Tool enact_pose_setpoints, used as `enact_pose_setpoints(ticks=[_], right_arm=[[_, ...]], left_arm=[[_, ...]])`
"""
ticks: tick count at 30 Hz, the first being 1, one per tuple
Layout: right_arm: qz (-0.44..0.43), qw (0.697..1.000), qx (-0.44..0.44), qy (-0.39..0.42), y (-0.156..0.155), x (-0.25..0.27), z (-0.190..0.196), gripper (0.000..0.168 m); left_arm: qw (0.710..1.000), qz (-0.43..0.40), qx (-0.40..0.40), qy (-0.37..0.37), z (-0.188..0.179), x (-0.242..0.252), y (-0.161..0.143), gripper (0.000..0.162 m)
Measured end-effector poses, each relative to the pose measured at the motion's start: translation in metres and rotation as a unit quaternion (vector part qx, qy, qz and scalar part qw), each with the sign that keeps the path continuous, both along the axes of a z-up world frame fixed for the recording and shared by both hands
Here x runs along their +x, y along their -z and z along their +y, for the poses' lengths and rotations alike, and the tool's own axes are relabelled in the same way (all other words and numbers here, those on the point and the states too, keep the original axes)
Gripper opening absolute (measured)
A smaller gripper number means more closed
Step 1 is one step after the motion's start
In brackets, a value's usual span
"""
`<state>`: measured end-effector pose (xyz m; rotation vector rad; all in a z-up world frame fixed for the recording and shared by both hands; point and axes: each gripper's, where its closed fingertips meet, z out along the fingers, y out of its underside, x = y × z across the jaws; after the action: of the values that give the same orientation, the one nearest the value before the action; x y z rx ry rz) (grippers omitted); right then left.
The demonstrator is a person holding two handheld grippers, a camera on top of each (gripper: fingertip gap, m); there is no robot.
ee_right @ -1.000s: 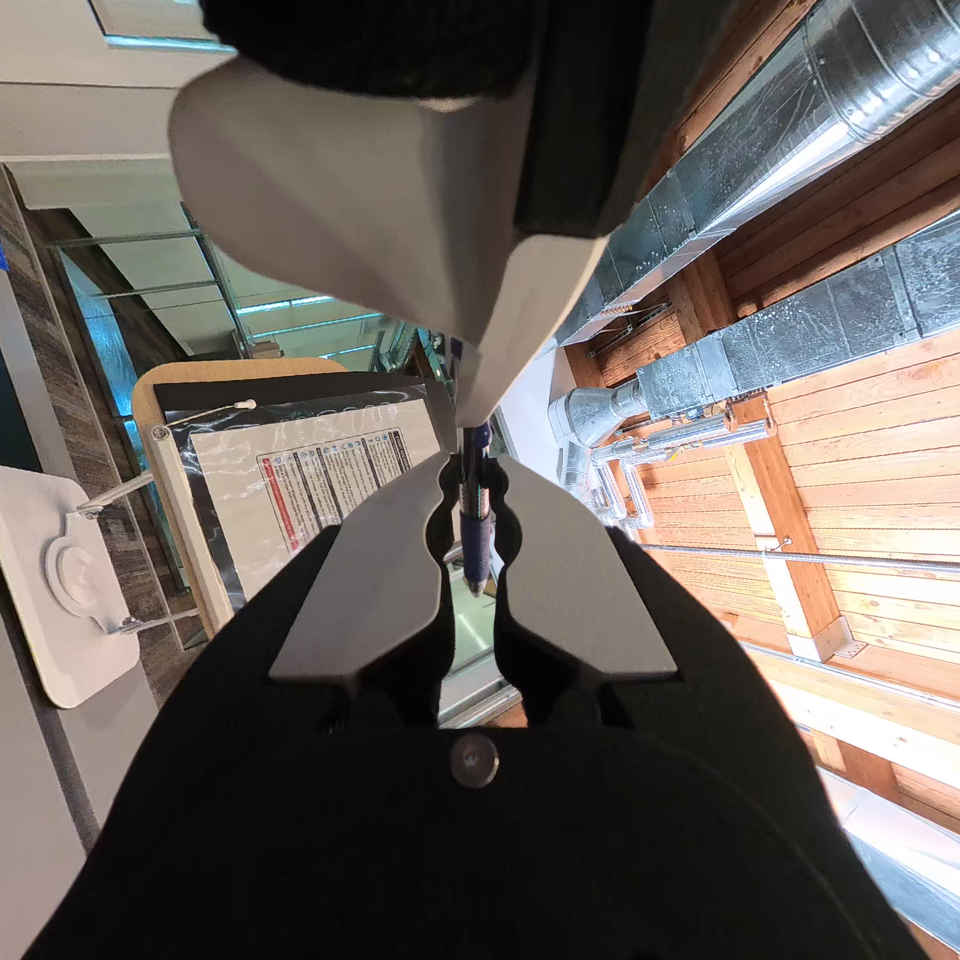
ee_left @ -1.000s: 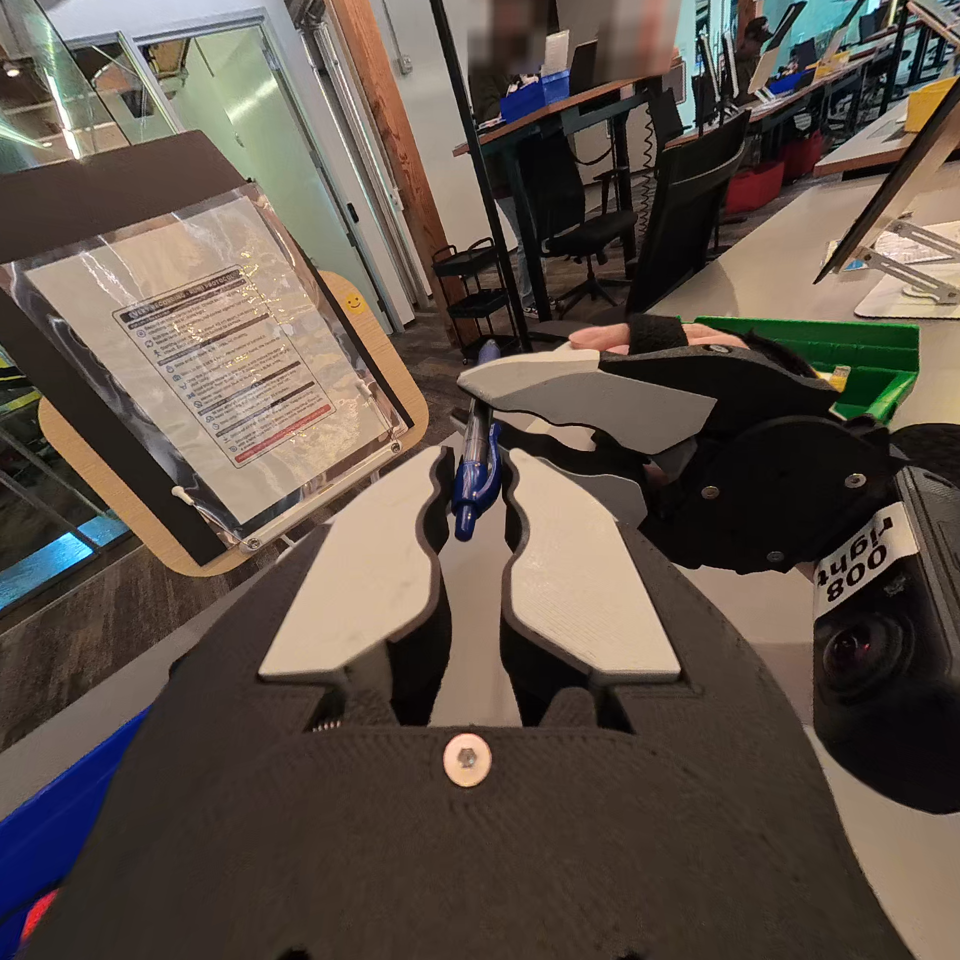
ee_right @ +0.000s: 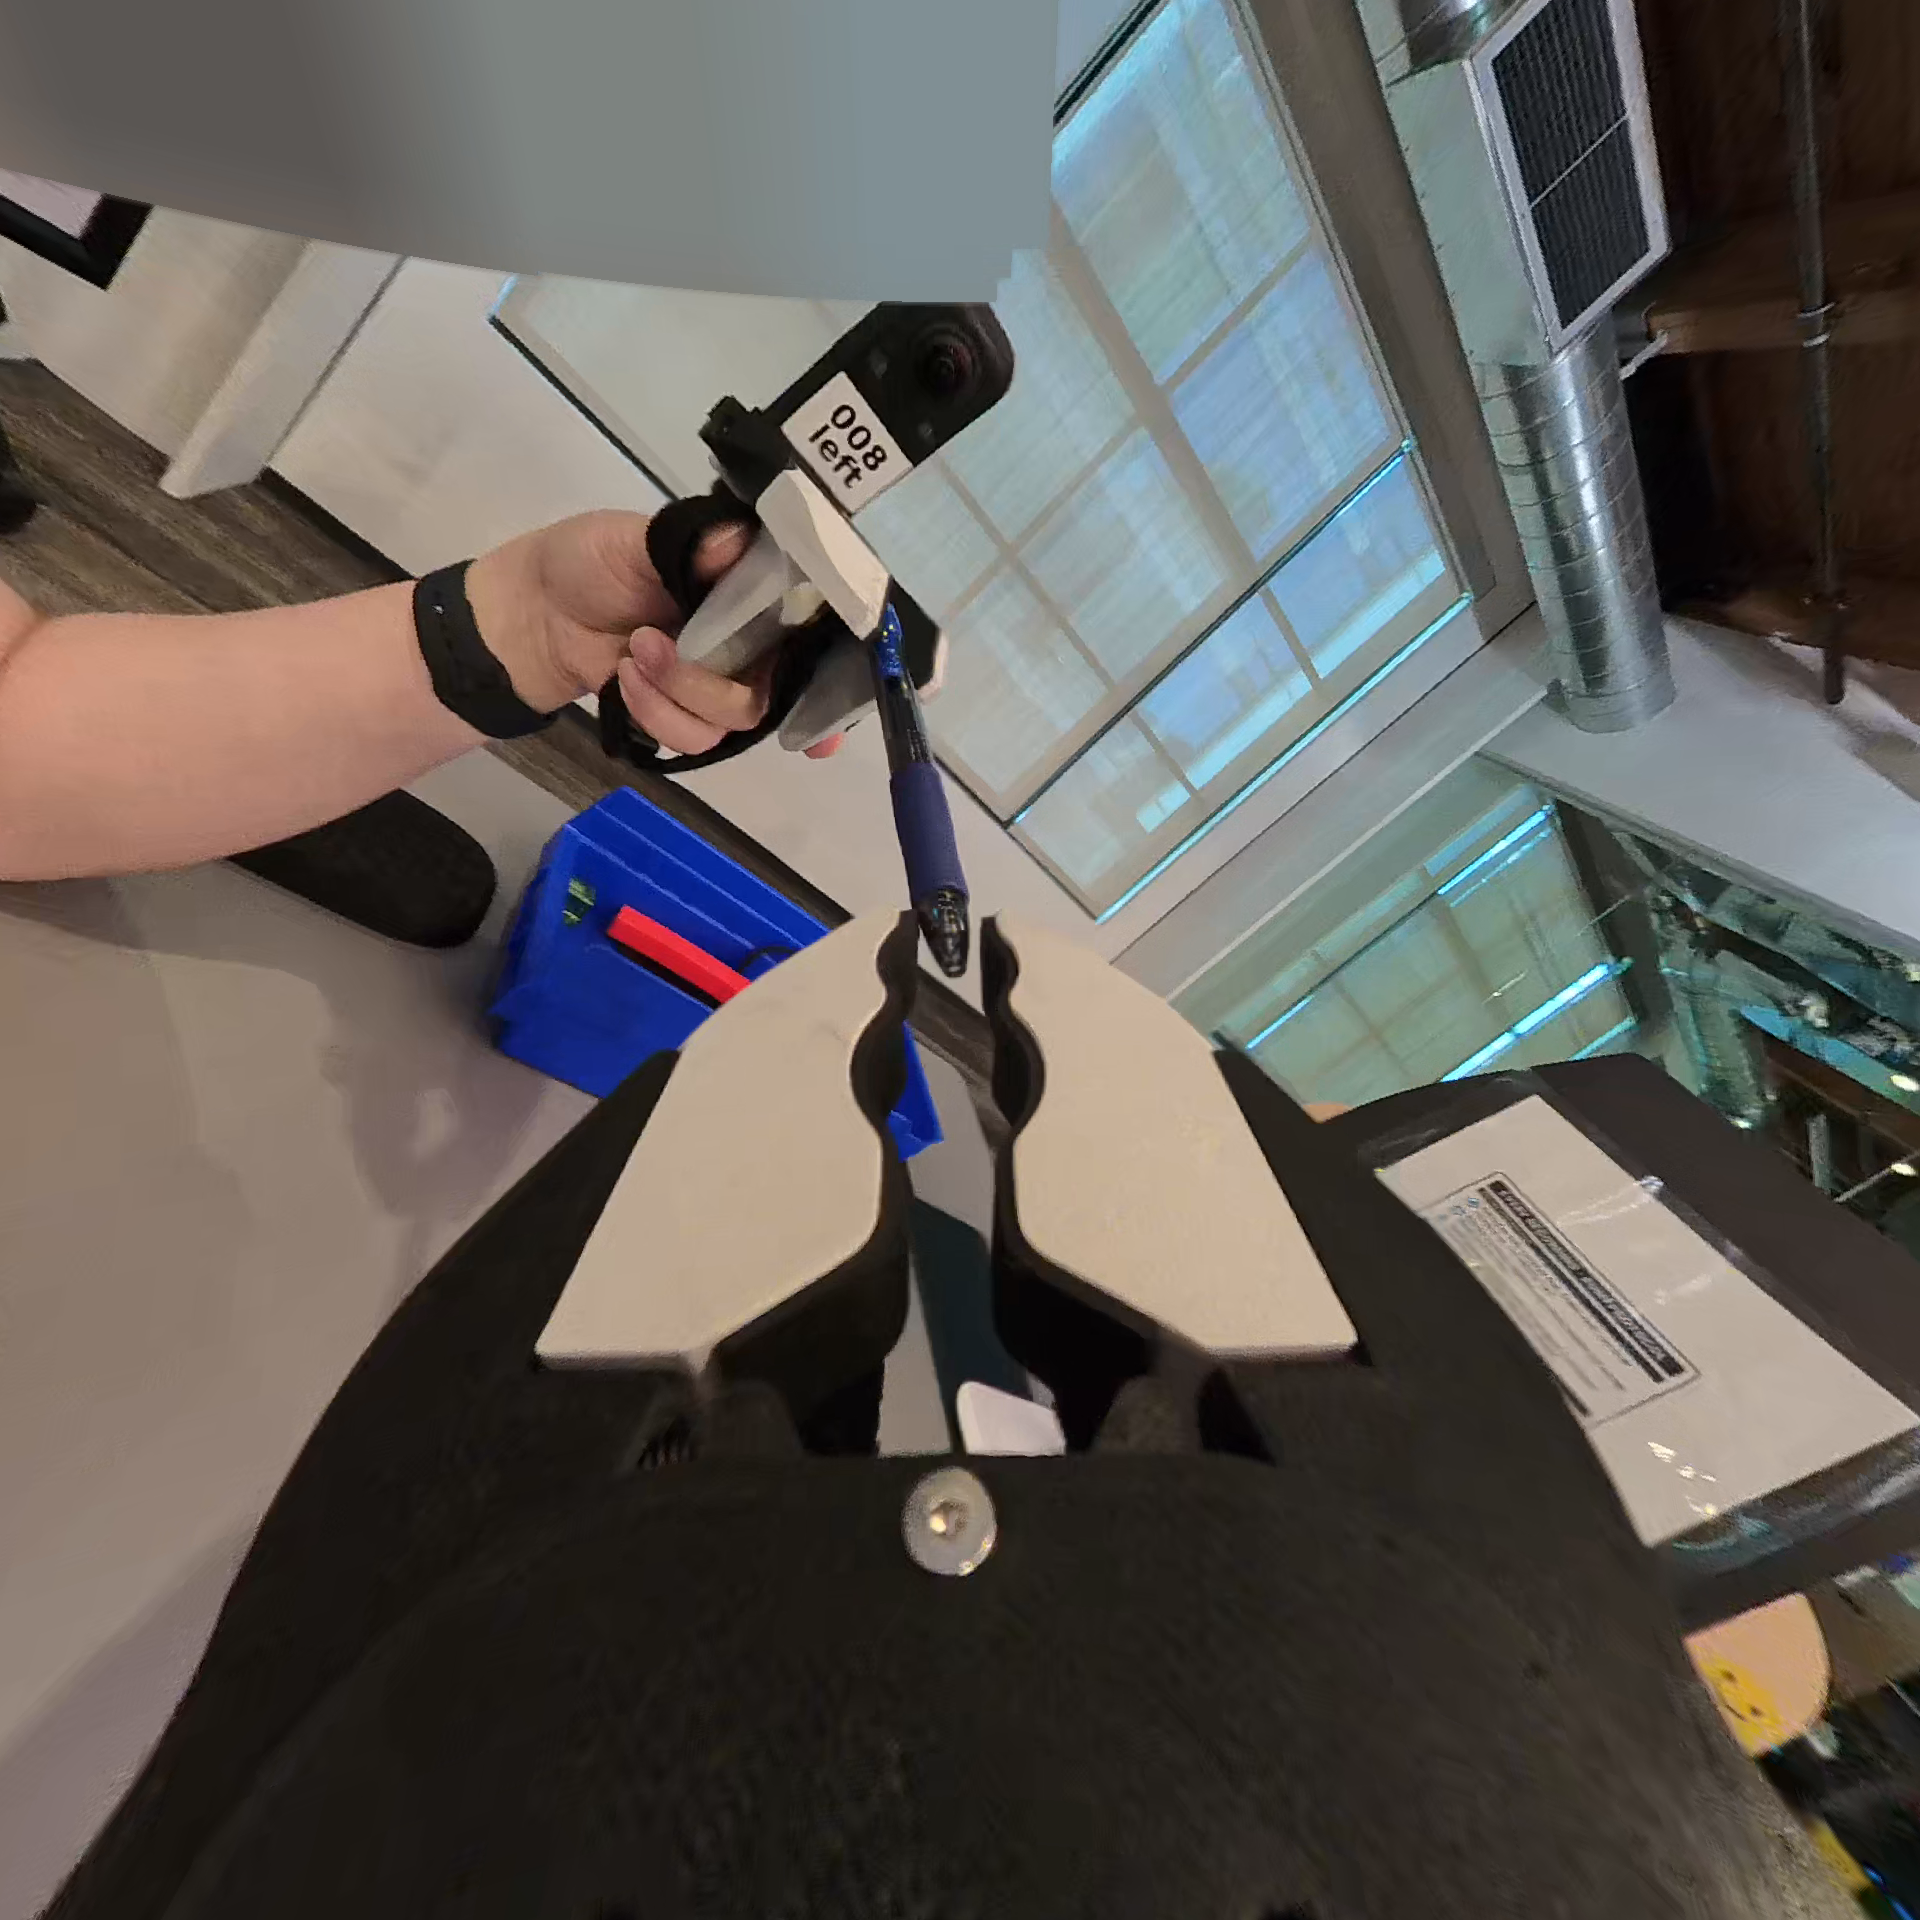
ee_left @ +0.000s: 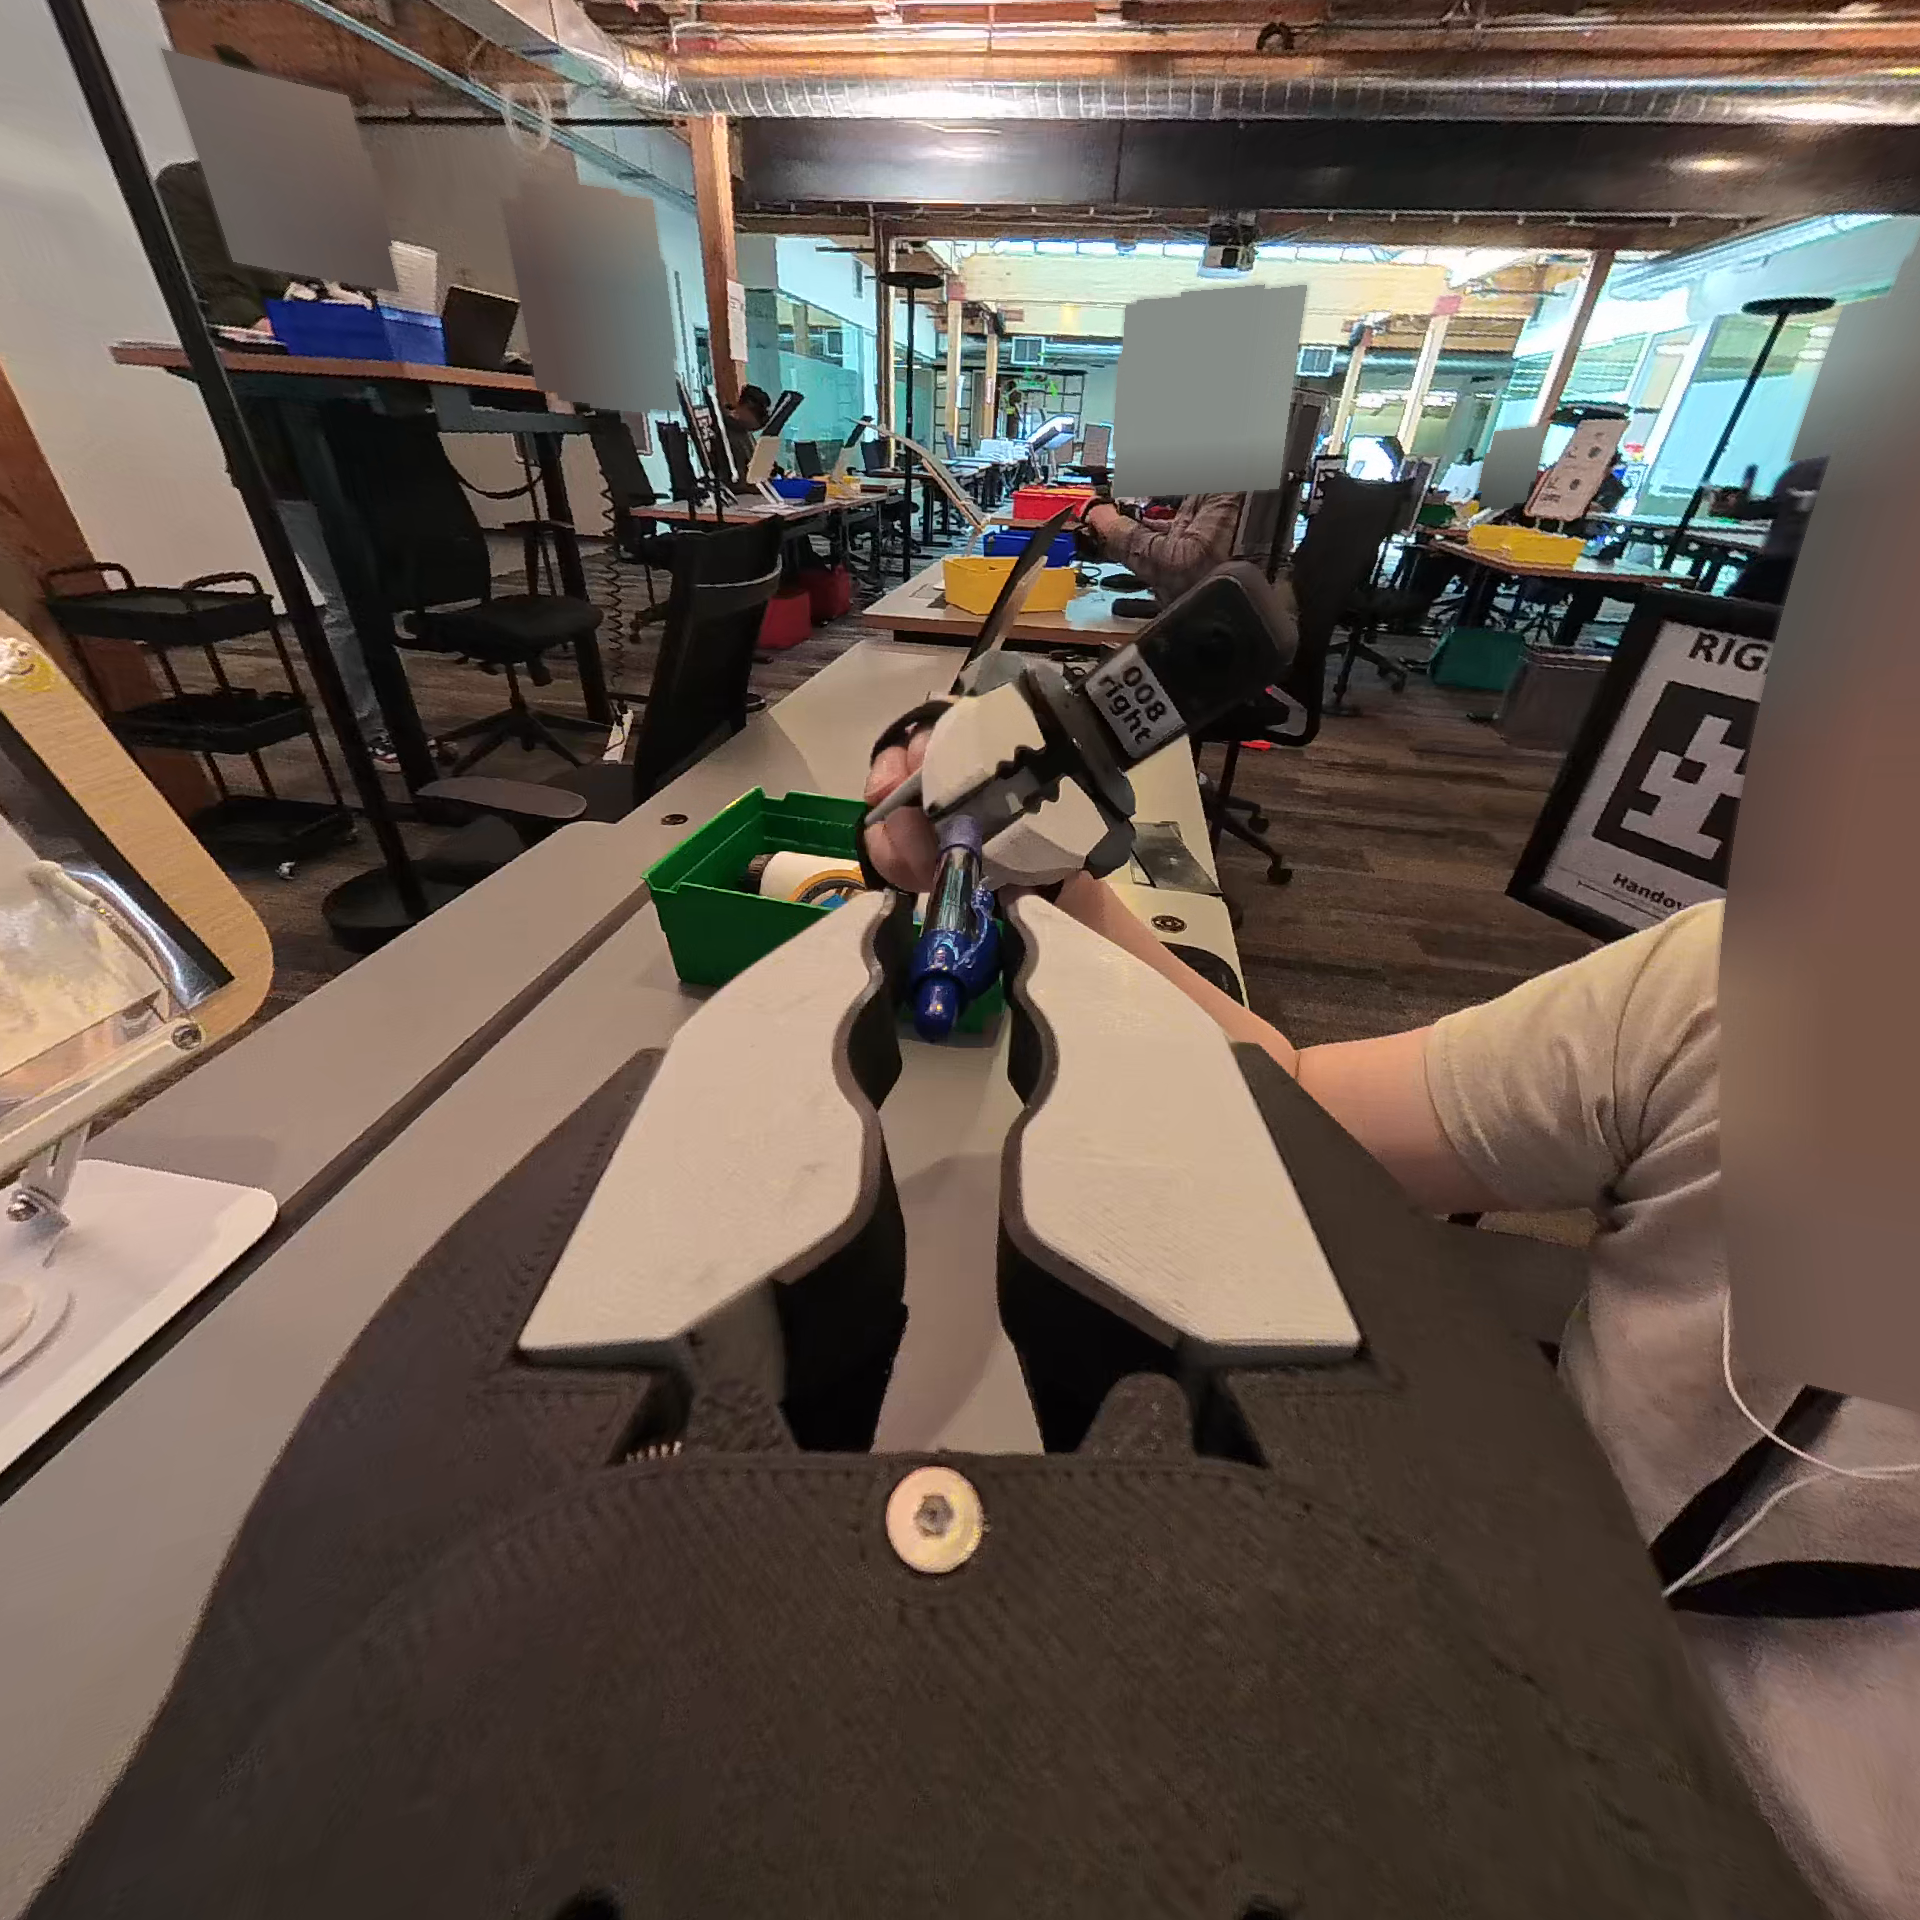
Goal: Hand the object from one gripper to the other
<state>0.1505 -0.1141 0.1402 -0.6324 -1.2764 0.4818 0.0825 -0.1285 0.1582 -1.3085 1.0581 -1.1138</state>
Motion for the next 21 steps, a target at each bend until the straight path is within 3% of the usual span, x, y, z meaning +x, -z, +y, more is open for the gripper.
enact_pose_setpoints(ticks=[21], right_arm=[[-0.004,1.0,0.017,-0.013,-0.0004,-0.0027,-0.0084,0.01]], left_arm=[[1.0,0.001,-0.005,0.01,-0.0053,-0.0019,-0.0016,0.016]])
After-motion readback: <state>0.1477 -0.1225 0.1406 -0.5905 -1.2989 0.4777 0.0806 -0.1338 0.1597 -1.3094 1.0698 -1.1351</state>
